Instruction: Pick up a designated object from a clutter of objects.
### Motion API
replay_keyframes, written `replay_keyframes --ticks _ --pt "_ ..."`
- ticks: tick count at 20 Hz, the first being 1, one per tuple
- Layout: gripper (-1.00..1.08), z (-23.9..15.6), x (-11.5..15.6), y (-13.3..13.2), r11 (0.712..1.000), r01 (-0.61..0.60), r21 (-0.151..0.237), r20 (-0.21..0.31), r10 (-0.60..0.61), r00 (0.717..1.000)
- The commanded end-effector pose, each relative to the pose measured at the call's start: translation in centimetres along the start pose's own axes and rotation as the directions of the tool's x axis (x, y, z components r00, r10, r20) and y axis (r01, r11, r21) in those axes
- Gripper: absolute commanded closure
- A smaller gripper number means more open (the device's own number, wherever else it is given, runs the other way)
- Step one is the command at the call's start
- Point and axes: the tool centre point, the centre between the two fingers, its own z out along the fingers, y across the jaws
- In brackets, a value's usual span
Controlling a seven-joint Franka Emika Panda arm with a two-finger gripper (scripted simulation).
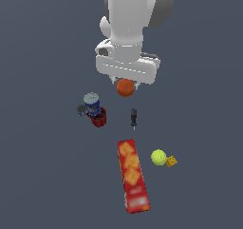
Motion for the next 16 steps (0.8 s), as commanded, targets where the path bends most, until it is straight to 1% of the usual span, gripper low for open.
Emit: replay_keyframes --ticks 1,9,16 --pt "1.08 -1.9 -1.3 -0.7 1.000 0.000 0.000 0.000 0.000 1.000" --pt "1.08 -6.0 -4.0 -2.5 1.000 0.000 0.001 0.004 0.000 1.000" --pt "1.08 -7.1 -4.7 -3.0 1.000 0.000 0.002 0.006 0.000 1.000"
